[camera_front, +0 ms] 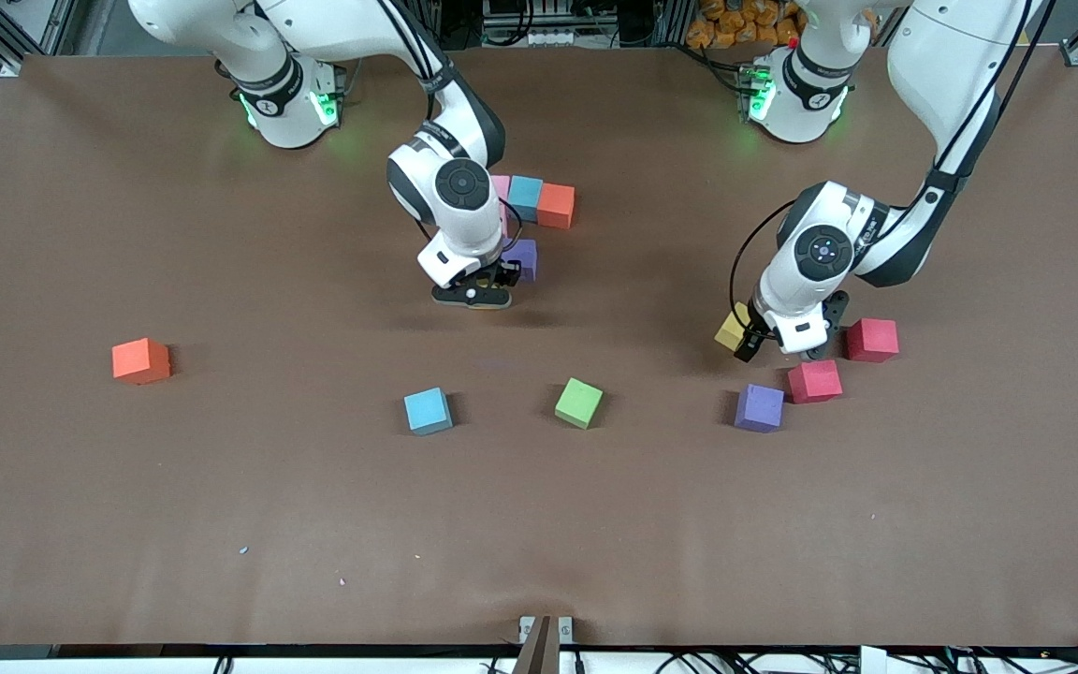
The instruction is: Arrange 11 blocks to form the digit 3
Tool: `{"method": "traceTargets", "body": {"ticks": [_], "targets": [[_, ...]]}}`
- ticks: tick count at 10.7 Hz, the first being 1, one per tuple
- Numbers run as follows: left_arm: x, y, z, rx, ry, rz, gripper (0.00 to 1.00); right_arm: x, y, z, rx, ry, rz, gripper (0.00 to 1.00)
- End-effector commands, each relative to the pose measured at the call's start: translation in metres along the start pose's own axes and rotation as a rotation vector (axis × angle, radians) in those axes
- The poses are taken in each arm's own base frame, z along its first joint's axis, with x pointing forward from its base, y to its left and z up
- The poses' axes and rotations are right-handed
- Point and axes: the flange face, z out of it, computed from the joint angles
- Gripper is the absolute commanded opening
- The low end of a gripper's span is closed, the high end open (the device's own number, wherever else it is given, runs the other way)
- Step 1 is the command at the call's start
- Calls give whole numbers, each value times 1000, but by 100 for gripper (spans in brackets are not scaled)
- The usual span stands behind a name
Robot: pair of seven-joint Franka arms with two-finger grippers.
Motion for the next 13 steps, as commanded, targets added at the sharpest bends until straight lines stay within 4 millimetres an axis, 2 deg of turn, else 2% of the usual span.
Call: {"method": "traceTargets", "body": {"ticks": [1,2,3,7,10,13], "targets": [[-14,2,2,-7,-7,10,3,-5,2,-1,0,17,10,0],[-14,3,0,-12,-8,5,2,-5,2,0,0,17,10,0],[-23,7,-3,-17,-14,-17,1,-5,2,0,-1,17,8,0],[-84,30,-33,-75,-49,-194,0,-4,3,2,-4,16,10,0],[-148,42,-52,-108,-77,-319,1,-4,4,4,-6,14,11,31],[-214,37,-50,-96,-92,-379,1,-3,5,4,-7,15,12,68]]}}
